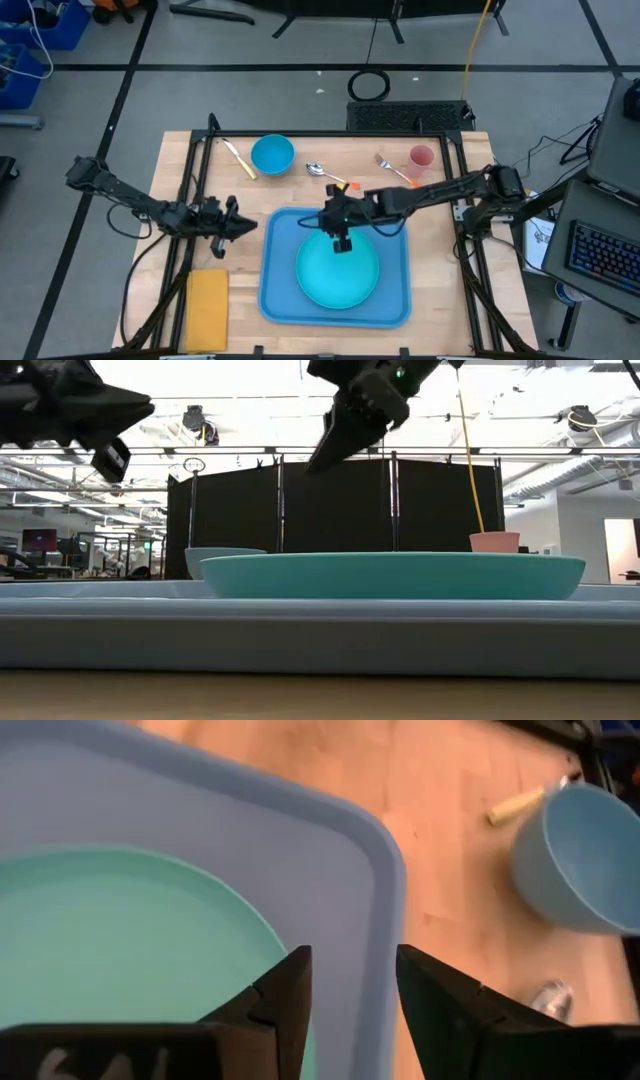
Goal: Set up tray
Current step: Put the blue bowl on the green plate
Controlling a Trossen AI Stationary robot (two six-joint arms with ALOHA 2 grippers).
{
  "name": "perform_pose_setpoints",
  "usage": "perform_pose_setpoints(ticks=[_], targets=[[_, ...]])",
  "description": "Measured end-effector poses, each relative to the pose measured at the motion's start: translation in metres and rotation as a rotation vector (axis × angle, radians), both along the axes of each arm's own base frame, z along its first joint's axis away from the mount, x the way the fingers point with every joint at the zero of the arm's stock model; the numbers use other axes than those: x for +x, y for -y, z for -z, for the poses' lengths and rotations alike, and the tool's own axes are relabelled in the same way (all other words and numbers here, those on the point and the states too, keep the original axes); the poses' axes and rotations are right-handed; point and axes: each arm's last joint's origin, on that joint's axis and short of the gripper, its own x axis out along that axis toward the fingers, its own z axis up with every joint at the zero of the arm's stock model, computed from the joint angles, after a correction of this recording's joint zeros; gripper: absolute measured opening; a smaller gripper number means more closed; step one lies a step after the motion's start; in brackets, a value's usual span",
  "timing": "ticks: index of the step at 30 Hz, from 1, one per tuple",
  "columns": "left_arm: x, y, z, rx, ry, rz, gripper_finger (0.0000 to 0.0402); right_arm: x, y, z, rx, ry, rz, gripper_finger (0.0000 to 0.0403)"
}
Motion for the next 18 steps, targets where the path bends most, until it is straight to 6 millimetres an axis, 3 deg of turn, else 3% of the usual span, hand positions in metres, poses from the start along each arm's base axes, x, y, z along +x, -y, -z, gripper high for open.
perform_pose_setpoints(ticks=[4,8,13,18], targets=[[0.005,-0.005,-0.006,0.054,-0.028,-0.076,0.0042,-0.003,-0.025,0.008,0.018,0.048,-0.053,0.013],[0.012,-0.012,-0.011,0.017,-0.168,-0.164,0.0042,-0.013,-0.049,0.023,0.036,0.132,-0.123,0.0126],[0.018,-0.022,-0.027,0.037,-0.373,-0.315,0.0042,-0.039,-0.069,0.028,0.068,0.258,-0.195,0.0123],[0.033,-0.032,-0.049,0.089,-0.515,-0.347,0.0042,-0.073,-0.081,0.022,0.13,0.359,-0.244,0.0123]])
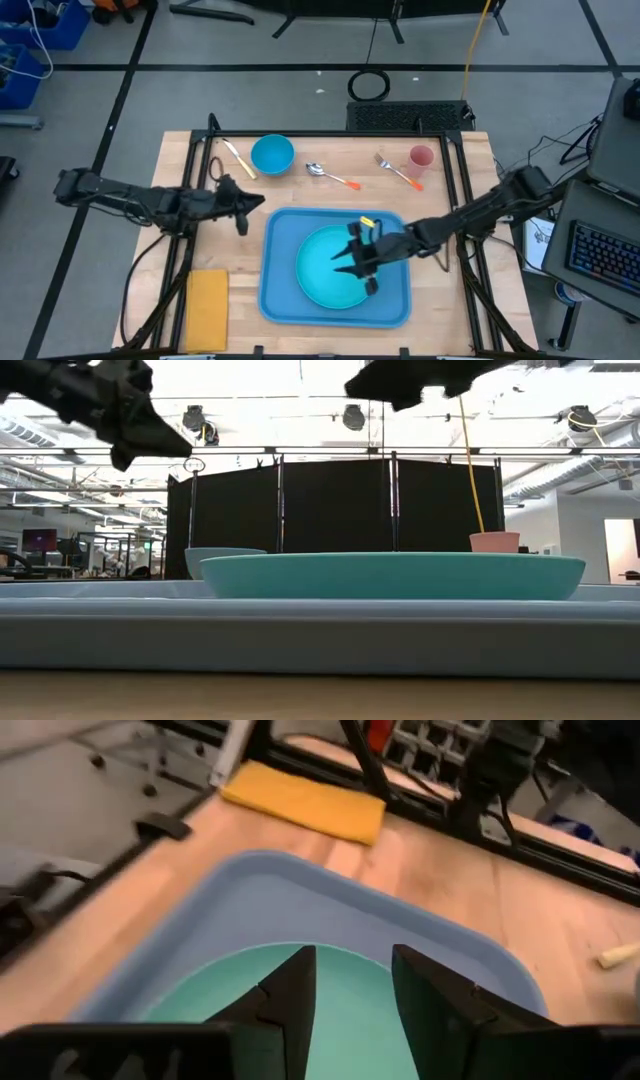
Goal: Set up tray
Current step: Put the blue bowl on the green plate
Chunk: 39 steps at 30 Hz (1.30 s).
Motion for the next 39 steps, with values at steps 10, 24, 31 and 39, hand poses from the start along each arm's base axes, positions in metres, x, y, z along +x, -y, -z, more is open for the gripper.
perform_pose_setpoints(ticks=[10,24,31,39], targets=[[0.054,-0.045,-0.011,-0.068,-0.336,-0.063,0.0042,-0.052,-0.006,0.006,0.097,0.092,-0.068,0.0121],[0.085,-0.11,-0.004,-0.179,-0.553,-0.08,0.0126,-0.065,-0.009,0.013,0.112,0.089,-0.096,0.0121],[0.083,-0.127,0.004,-0.122,-0.611,-0.191,0.0239,-0.065,-0.009,0.013,0.118,0.093,-0.094,0.0121],[0.086,-0.136,0.019,-0.111,-0.681,-0.162,0.0298,-0.065,-0.009,0.012,0.121,0.1,-0.095,0.0121]])
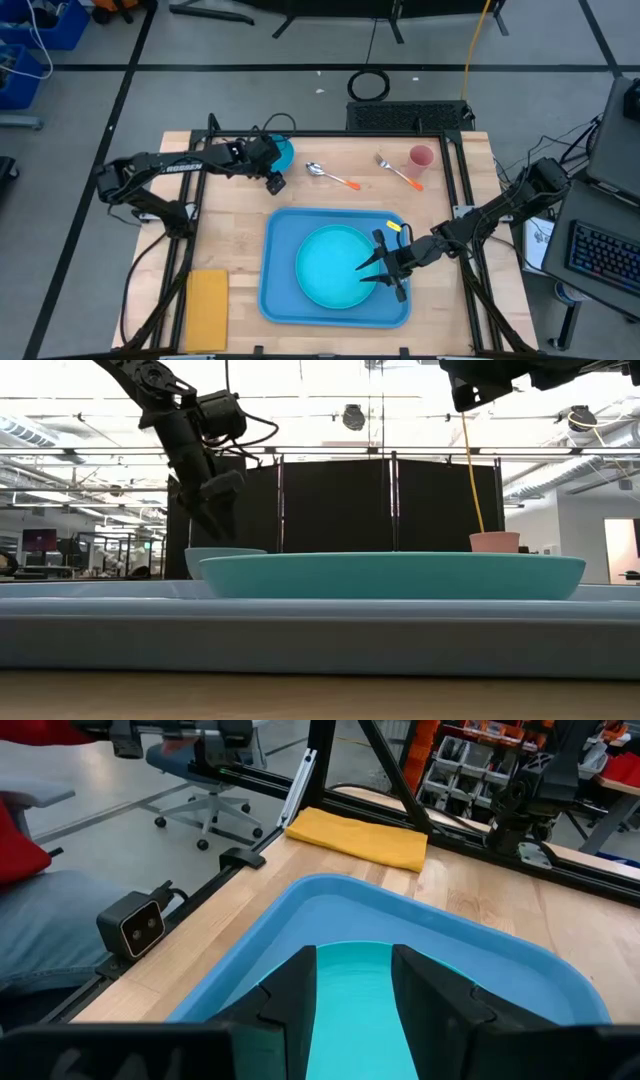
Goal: Set up tray
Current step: Put the blue bowl on the green plate
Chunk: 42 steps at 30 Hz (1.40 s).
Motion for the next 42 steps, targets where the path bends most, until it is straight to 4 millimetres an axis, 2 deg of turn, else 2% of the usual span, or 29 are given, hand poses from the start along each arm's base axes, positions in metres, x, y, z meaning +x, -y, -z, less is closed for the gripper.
perform_pose_setpoints(ticks=[14,21,24,29,34,38,39,42], targets=[[0.008,-0.005,0.011,0.008,-0.007,0.018,0.0301,0.0,0.0,0.0,0.007,-0.002,0.002,0.0121],[0.015,-0.01,0.035,-0.02,-0.097,0.016,0.0285,0.0,0.0,0.0,0.008,-0.002,0.002,0.0121],[0.014,-0.01,0.043,-0.028,-0.146,0.017,0.0258,0.0,0.0,0.0,0.01,-0.009,0.004,0.0121],[0.015,-0.011,0.044,-0.011,-0.144,0.01,0.0192,0.0,0.001,0.001,0.009,-0.012,0.006,0.0121],[0.014,-0.011,0.037,0.009,-0.131,0.025,0.0109,0.0,0.001,0.001,0.009,-0.012,0.006,0.0121],[0.014,-0.01,0.037,0.016,-0.138,0.043,0.0026,0.0,0.001,0.001,0.01,-0.012,0.006,0.0121],[0.013,-0.01,0.037,0.022,-0.145,0.043,0.0015,0.0,0.001,0.001,0.01,-0.012,0.006,0.0121],[0.015,-0.007,0.037,0.031,-0.153,0.068,0.0013,0.0,0.001,0.001,0.01,-0.012,0.006,0.0121]])
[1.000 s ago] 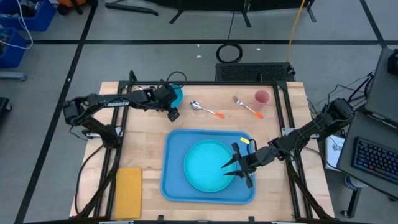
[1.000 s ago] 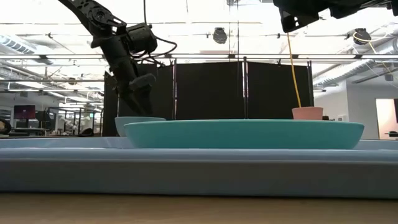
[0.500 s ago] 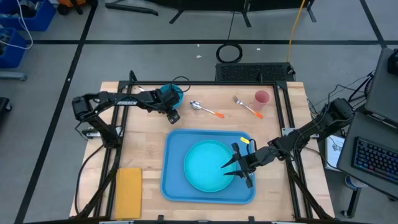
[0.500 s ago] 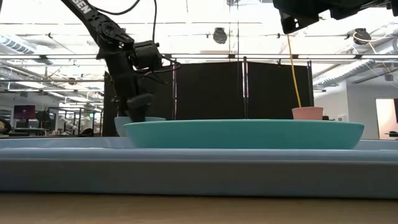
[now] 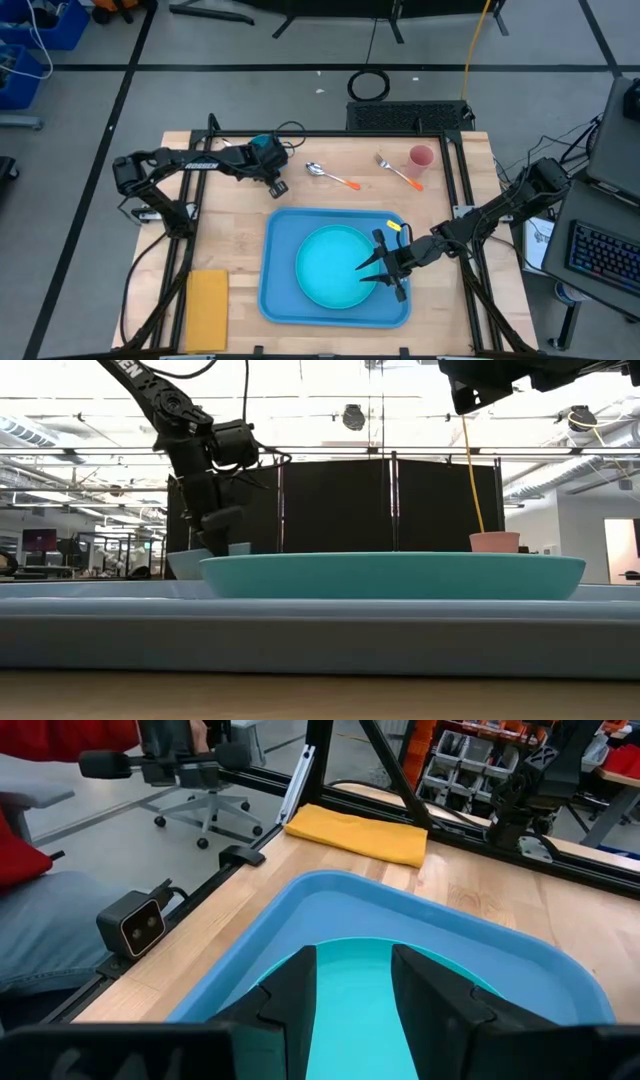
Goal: Set up tray
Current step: Put the blue bowl on the green plate
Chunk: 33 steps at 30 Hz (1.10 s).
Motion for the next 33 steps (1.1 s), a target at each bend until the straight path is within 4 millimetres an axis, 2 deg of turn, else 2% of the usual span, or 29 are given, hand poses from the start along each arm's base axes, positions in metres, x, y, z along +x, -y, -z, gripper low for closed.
perform_pose_setpoints(ticks=[8,15,18,33], targets=[[0.007,0.02,0.001,0.004,-0.035,0.112,0.0006,0.0,0.0,0.0,-0.002,-0.002,0.002,0.0121],[0.012,0.048,-0.005,0.02,-0.05,0.189,0.0006,0.0,0.0,0.0,-0.002,0.002,0.005,0.0121],[0.017,0.065,-0.015,0.034,-0.031,0.232,0.0006,0.0,0.0,0.0,-0.005,0.005,0.006,0.0121],[0.049,0.171,-0.105,0.075,0.211,0.538,0.0006,0.001,-0.001,-0.005,0.002,0.05,-0.006,0.0121]])
